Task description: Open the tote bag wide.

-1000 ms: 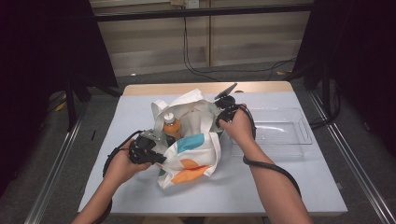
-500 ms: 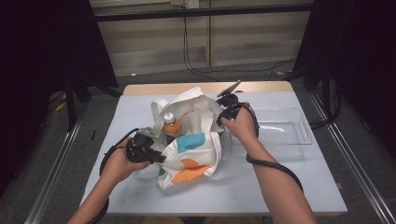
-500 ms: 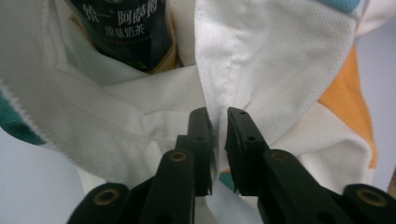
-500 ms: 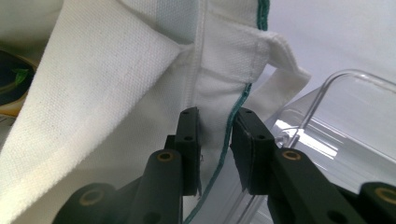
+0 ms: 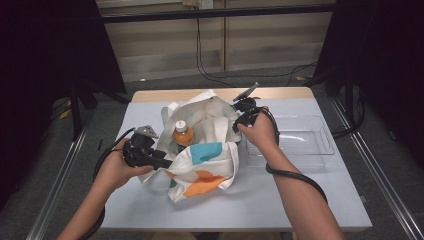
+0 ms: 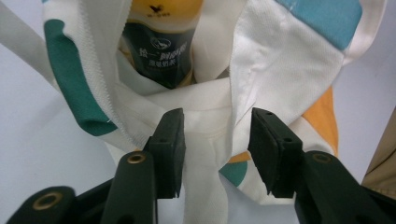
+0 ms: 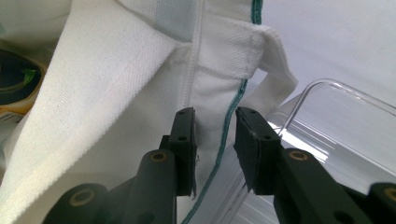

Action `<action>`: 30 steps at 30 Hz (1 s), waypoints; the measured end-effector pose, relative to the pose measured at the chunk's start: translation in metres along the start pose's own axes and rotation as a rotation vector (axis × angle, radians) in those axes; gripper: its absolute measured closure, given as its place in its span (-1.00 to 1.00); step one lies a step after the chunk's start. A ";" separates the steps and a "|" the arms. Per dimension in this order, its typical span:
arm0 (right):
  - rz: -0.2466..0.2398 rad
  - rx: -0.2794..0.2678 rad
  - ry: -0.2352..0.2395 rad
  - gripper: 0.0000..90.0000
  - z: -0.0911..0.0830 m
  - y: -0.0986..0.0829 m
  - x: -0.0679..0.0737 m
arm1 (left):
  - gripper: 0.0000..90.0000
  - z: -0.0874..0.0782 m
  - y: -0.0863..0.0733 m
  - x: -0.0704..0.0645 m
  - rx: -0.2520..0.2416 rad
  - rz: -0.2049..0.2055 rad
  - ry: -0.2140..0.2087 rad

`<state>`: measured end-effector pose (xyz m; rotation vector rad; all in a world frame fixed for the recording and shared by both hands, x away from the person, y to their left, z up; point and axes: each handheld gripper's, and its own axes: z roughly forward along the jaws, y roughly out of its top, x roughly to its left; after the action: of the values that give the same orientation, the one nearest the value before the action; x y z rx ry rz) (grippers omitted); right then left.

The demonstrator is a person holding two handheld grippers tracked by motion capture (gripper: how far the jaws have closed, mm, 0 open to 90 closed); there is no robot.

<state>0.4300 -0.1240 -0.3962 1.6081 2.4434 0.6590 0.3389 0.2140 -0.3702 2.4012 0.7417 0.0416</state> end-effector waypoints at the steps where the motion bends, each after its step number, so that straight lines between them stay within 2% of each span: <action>1: 0.000 0.000 0.000 0.52 0.000 0.000 0.000 | 0.22 -0.002 0.000 0.000 -0.015 -0.011 0.008; 4: -0.005 -0.003 -0.007 0.49 -0.003 0.002 0.001 | 0.16 -0.010 0.004 0.001 -0.014 0.013 0.024; 7: -0.012 -0.008 -0.009 0.47 -0.005 0.004 0.001 | 0.13 -0.014 0.007 0.000 -0.036 -0.010 0.032; 8: -0.016 -0.009 -0.019 0.46 -0.005 0.004 0.001 | 0.13 -0.017 0.008 0.001 -0.036 0.006 0.039; 10: -0.022 -0.015 -0.016 0.45 -0.006 0.005 0.000 | 0.13 -0.022 0.012 0.000 -0.050 0.000 0.047; 11: -0.029 -0.021 -0.017 0.44 -0.007 0.005 0.000 | 0.13 -0.025 0.014 0.002 -0.045 0.016 0.046; 14: -0.032 -0.022 -0.025 0.40 -0.009 0.006 -0.001 | 0.15 -0.030 0.018 0.004 -0.077 -0.002 0.068; 15: -0.022 -0.020 -0.025 0.38 -0.010 0.006 -0.001 | 0.15 -0.032 0.019 0.005 -0.074 -0.004 0.069; 16: -0.038 -0.033 -0.029 0.35 -0.011 0.006 -0.003 | 0.17 -0.034 0.023 0.008 -0.073 -0.001 0.075; 17: -0.032 -0.035 -0.027 0.35 -0.012 0.006 -0.003 | 0.17 -0.034 0.024 0.008 -0.080 -0.006 0.093; 21: -0.040 -0.046 -0.028 0.35 -0.015 0.007 -0.005 | 0.22 -0.034 0.029 0.011 -0.084 -0.014 0.083; 22: -0.041 -0.053 -0.014 0.35 -0.017 0.007 -0.007 | 0.25 -0.034 0.032 0.013 -0.083 -0.013 0.089; 23: -0.029 -0.059 -0.007 0.35 -0.018 0.007 -0.007 | 0.27 -0.033 0.032 0.013 -0.104 -0.033 0.100; 27: -0.034 -0.069 -0.006 0.36 -0.021 0.008 -0.009 | 0.35 -0.034 0.035 0.019 -0.116 -0.040 0.104; 28: -0.037 -0.077 -0.002 0.37 -0.022 0.008 -0.009 | 0.38 -0.034 0.036 0.019 -0.119 -0.042 0.118; 29: -0.044 -0.084 0.001 0.37 -0.023 0.008 -0.010 | 0.40 -0.034 0.037 0.020 -0.121 -0.045 0.109; 30: -0.046 -0.091 -0.001 0.37 -0.024 0.008 -0.010 | 0.41 -0.034 0.038 0.020 -0.117 -0.051 0.124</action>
<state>0.4327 -0.1367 -0.3727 1.5137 2.4044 0.7503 0.3685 0.2182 -0.3239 2.2828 0.8341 0.2093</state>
